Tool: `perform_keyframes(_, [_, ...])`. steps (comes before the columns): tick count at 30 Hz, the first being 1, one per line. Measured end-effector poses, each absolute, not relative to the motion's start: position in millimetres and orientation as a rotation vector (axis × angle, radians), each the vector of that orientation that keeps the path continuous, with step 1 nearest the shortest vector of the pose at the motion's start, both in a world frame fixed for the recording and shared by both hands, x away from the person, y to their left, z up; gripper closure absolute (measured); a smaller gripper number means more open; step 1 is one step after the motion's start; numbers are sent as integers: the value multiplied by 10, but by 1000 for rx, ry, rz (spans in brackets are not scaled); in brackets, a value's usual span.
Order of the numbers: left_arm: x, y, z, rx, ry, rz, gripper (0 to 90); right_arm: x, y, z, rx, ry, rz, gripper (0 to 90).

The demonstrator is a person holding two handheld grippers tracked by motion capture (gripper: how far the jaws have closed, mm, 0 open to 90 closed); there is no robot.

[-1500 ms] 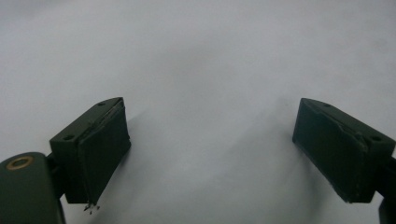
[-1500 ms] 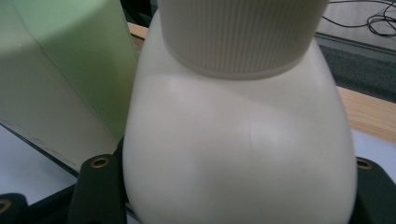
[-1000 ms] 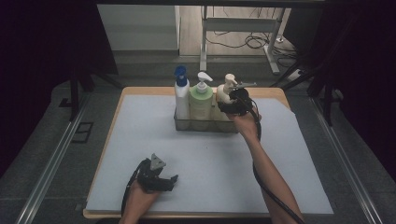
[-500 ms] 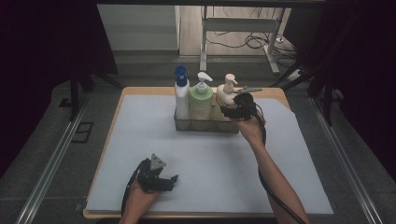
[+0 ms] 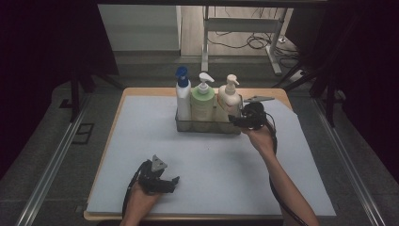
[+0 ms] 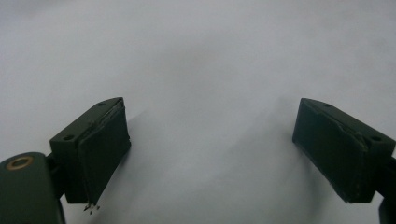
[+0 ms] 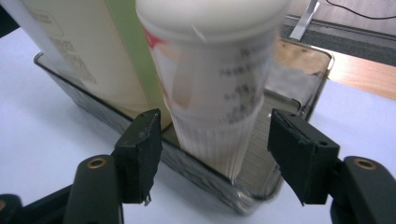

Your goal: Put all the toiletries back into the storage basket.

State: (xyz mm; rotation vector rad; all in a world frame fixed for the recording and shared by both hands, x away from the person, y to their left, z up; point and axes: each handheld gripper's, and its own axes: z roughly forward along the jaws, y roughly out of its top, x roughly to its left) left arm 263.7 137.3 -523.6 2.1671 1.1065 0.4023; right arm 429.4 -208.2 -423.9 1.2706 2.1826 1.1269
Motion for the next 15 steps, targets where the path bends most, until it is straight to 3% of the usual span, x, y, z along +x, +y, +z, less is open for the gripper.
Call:
perform_keyframes(11, [2637,1373,-5236,2167,1106,403,105,4201,-2307,-4245,1274,2188,1099,524])
perform_keyframes(15, [2637,1373,-5236,2167,1106,403,106,4248,-2364,-4268,1296,2177,1098,675])
